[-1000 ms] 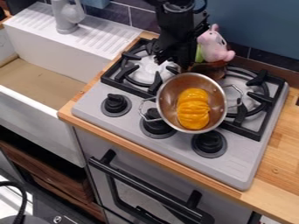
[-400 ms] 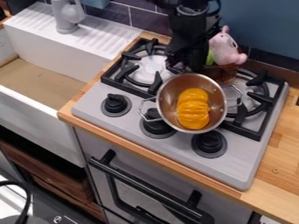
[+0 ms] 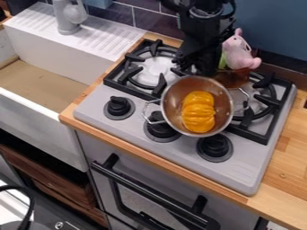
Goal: Move the orange pot to middle top of the burner
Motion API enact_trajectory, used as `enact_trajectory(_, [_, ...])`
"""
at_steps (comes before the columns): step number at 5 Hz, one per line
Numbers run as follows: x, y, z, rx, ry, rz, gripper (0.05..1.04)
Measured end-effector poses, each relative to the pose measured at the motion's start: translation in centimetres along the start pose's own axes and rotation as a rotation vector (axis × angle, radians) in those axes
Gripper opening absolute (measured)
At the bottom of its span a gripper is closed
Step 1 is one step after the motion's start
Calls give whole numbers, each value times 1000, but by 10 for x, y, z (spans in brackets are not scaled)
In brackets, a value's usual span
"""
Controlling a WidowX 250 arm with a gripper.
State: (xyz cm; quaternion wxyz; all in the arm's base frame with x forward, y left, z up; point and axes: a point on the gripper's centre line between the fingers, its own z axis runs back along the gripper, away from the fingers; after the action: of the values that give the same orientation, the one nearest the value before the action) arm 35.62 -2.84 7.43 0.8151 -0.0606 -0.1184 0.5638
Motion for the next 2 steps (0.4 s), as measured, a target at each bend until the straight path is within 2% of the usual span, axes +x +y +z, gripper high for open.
enact_trajectory(1, [-3,-4,3,-2,6,1,81])
enact_trajectory(2, [1,-11,12,2,-14,3,226])
